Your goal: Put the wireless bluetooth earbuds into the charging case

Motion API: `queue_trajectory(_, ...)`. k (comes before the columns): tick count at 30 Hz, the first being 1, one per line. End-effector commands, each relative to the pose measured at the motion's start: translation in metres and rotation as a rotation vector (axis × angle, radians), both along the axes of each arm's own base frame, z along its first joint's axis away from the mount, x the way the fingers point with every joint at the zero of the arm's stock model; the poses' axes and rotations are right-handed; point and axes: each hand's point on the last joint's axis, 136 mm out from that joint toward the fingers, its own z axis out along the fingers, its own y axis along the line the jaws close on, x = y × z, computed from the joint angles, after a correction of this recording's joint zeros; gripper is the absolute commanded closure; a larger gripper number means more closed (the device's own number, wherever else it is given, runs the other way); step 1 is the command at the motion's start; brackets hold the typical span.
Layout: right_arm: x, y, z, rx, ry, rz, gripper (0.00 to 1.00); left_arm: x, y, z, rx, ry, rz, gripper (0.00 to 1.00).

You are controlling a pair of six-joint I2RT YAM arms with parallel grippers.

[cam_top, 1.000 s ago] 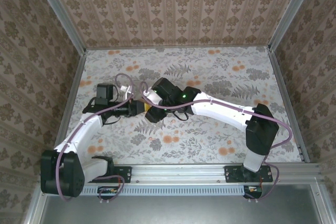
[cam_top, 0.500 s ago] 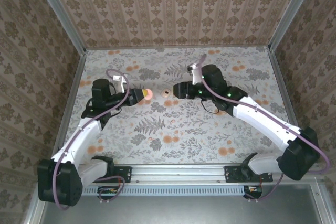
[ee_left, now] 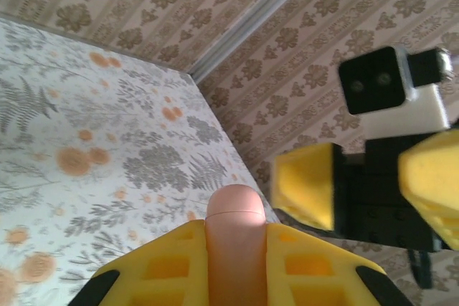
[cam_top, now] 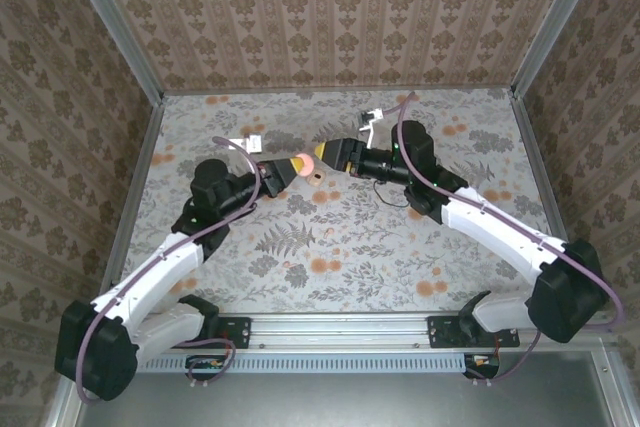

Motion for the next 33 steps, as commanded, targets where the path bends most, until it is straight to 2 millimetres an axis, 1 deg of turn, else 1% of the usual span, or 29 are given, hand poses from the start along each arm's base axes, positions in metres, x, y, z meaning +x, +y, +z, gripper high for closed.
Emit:
queue_trajectory(1, -0.001, 0.011, 0.02, 0.095, 0.004, 0.063, 0.37, 0.001, 0.0, 0.024, -0.094, -0.024, 0.047, 0.97)
queue_trajectory(2, -0.002, 0.012, 0.02, 0.094, 0.006, 0.066, 0.37, 0.001, -0.001, 0.024, -0.096, -0.024, 0.044, 0.97)
queue_trajectory(3, 0.004, 0.016, 0.006, 0.076, 0.036, 0.065, 0.38, 0.0, -0.002, 0.025, -0.099, -0.026, 0.04, 0.97)
queue_trajectory(5, 0.004, 0.017, 0.001, 0.073, 0.049, 0.071, 0.39, 0.0, -0.002, 0.026, -0.105, -0.024, 0.036, 0.97)
queue_trajectory(9, 0.0, 0.02, 0.0, 0.098, 0.056, 0.096, 0.42, -0.001, -0.001, 0.029, -0.132, -0.019, 0.036, 0.97)
queue_trajectory(13, -0.003, 0.022, 0.003, 0.113, 0.053, 0.118, 0.46, -0.001, -0.004, 0.033, -0.144, -0.018, 0.021, 0.97)
queue_trajectory(20, -0.003, 0.024, 0.002, 0.12, 0.046, 0.126, 0.65, -0.005, -0.009, 0.037, -0.183, -0.007, -0.022, 0.98)
queue_trajectory(25, -0.004, 0.026, 0.01, 0.16, 0.017, 0.148, 0.74, -0.007, -0.012, 0.037, -0.218, 0.022, -0.049, 0.98)
queue_trajectory(27, -0.004, 0.026, 0.013, 0.173, 0.005, 0.154, 0.74, -0.007, -0.012, 0.038, -0.232, 0.026, -0.056, 0.98)
queue_trajectory(30, -0.004, 0.027, 0.014, 0.177, 0.004, 0.156, 0.66, -0.008, -0.012, 0.04, -0.242, 0.029, -0.06, 0.98)
queue_trajectory(33, -0.003, 0.027, 0.012, 0.176, 0.01, 0.155, 0.65, -0.009, -0.012, 0.043, -0.253, 0.027, -0.064, 0.98)
